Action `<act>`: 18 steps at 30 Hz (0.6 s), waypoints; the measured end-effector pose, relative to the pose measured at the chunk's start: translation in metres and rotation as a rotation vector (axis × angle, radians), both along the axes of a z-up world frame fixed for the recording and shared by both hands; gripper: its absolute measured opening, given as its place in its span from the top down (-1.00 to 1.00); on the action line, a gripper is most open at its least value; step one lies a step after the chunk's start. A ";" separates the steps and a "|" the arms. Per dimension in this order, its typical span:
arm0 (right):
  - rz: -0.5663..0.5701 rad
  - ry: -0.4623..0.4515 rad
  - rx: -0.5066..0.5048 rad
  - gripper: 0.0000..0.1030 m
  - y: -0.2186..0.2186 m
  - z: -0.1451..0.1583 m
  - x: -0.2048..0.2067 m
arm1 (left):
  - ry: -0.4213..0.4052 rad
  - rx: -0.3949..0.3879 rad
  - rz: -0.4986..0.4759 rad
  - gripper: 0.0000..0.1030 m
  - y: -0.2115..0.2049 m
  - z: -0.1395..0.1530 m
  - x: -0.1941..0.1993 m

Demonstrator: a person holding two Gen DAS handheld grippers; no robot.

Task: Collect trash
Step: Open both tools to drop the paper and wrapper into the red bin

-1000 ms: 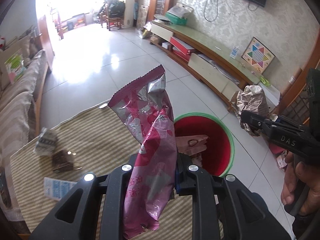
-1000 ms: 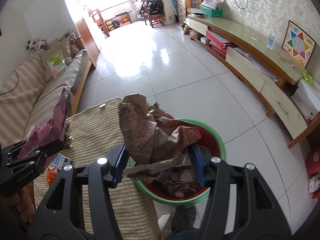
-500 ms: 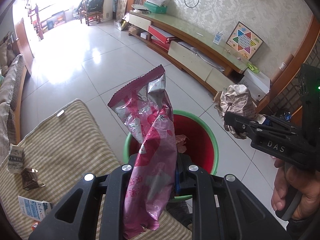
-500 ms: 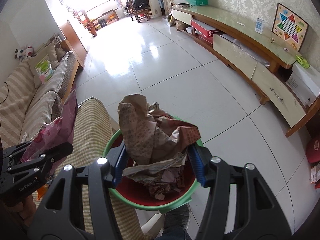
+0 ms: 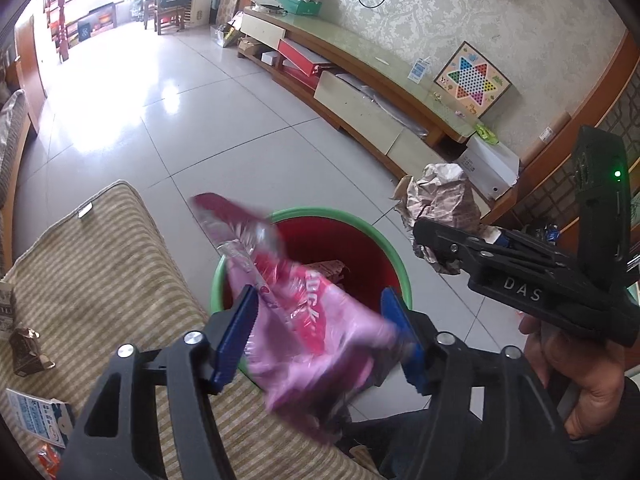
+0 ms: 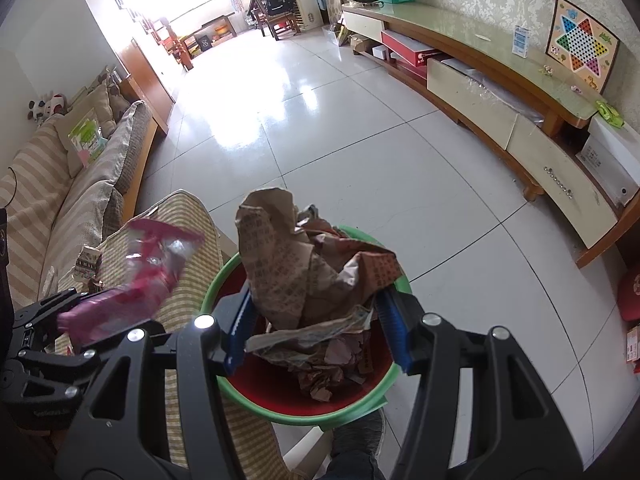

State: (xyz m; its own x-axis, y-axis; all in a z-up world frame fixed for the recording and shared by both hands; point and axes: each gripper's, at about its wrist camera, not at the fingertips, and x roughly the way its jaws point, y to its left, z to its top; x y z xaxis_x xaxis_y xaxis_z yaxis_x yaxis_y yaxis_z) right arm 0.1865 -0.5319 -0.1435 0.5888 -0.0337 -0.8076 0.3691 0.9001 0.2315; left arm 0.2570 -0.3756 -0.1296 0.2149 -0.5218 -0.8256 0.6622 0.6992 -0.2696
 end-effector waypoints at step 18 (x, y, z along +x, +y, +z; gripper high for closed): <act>0.014 0.014 -0.031 -0.90 0.021 -0.004 0.008 | -0.016 -0.016 0.068 -0.42 0.035 0.006 0.010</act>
